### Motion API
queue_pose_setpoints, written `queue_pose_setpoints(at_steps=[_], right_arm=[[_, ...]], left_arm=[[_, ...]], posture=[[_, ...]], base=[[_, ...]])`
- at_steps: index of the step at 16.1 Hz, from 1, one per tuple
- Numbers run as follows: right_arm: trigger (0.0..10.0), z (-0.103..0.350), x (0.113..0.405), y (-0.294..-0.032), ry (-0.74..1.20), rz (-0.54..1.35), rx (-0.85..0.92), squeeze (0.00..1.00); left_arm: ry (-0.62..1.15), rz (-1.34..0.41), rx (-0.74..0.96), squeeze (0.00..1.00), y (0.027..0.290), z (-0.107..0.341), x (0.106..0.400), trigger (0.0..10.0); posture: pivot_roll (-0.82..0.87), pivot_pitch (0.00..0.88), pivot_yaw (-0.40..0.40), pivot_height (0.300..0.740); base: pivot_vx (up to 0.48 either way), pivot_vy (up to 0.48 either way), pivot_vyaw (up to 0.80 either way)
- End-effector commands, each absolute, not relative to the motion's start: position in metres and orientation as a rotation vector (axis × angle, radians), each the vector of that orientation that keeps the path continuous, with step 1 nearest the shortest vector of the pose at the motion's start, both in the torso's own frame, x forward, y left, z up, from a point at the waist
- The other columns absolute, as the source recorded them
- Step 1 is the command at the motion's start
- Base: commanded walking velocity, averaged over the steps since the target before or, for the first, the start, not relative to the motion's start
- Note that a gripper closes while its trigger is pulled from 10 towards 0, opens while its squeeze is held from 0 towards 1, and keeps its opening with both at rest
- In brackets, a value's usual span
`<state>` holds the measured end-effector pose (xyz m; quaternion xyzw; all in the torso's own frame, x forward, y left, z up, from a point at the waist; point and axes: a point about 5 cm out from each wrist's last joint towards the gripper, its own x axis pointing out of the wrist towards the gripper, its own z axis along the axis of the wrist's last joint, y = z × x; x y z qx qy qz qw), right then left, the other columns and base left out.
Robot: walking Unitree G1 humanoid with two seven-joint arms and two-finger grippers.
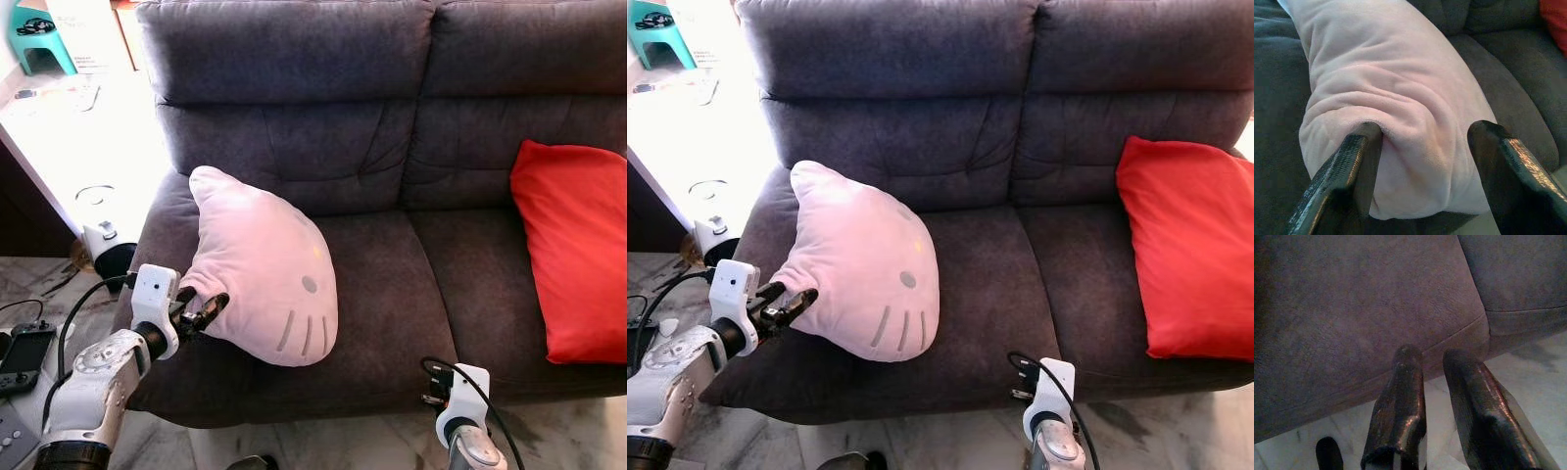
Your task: Move the pillow to the sofa from floor
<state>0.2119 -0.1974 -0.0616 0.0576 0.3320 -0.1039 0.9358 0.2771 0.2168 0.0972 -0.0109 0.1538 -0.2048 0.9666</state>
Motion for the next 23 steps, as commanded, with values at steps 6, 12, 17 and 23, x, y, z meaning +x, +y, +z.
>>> queue_pose_setpoints(at_steps=[6,12,17,23], right_arm=[[10.0,-0.063,0.210,-0.196,0.690,-0.205,0.120,0.00],[10.0,-0.062,0.210,-0.199,0.676,-0.215,0.133,0.00],[10.0,-0.061,0.213,-0.195,0.660,-0.213,0.127,0.00],[10.0,-0.062,0.210,-0.197,0.662,-0.222,0.115,0.00]], left_arm=[[0.384,-0.564,-0.020,0.88,0.211,0.092,0.259,10.0],[0.189,-0.302,-0.053,0.00,0.224,0.107,0.278,10.0],[0.123,0.234,0.135,0.00,0.253,0.081,0.274,10.0],[0.308,0.528,0.281,0.00,0.294,0.032,0.229,10.0]], posture=[[0.11,0.041,-0.035,0.740],[0.11,0.050,-0.038,0.740],[0.09,0.054,-0.032,0.740],[0.10,0.049,-0.034,0.740]], base=[[0.000,0.000,0.00],[0.000,0.000,0.00],[0.000,0.000,0.00],[0.000,0.000,0.00]])
